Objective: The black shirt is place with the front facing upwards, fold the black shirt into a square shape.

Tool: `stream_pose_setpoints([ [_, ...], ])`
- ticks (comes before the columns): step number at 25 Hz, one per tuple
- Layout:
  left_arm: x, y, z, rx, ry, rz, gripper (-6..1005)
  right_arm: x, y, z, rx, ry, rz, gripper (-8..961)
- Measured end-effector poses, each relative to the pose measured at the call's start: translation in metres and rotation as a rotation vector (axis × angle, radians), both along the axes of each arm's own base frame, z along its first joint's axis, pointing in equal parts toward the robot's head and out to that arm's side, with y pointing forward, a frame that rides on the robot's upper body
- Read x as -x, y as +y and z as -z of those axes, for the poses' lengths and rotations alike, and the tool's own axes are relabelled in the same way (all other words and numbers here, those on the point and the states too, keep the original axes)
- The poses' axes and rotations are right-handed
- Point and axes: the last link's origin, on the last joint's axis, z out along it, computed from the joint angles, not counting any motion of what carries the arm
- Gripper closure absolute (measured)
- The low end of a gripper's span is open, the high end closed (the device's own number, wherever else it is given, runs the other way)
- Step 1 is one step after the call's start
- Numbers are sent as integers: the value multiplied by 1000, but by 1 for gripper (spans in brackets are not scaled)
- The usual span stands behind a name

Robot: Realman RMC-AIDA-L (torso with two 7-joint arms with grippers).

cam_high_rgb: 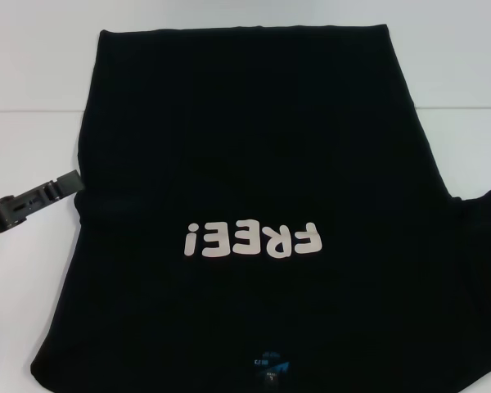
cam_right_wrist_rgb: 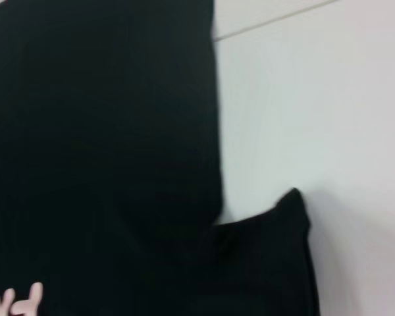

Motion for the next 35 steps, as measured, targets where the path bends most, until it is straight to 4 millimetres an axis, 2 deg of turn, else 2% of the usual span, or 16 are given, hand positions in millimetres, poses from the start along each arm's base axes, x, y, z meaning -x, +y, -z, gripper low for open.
stream_pose_setpoints([
  [3, 0, 1, -1, 0, 0, 0, 208, 11, 0, 3, 22, 51, -33, 932],
  [8, 0, 2, -2, -2, -3, -6, 212, 42, 0, 9, 93, 153, -128, 931],
  [14, 0, 3, -4, -17, -8, -9, 217, 71, 16, 49, 220, 165, -186, 930],
  [18, 1, 3, -5, -24, -11, -11, 220, 76, 26, 75, 267, 141, -189, 929],
  [22, 3, 2, -8, -40, -15, -19, 223, 79, 30, 92, 300, 129, -201, 929],
  [26, 4, 2, -9, -50, -13, -22, 226, 83, 33, 101, 308, 151, -216, 928],
  [31, 5, 2, -11, -51, -10, -25, 230, 90, 33, 102, 289, 214, -232, 927],
  [35, 11, -5, -19, -1, -16, -57, 234, 91, 32, 98, 278, 241, -236, 759],
])
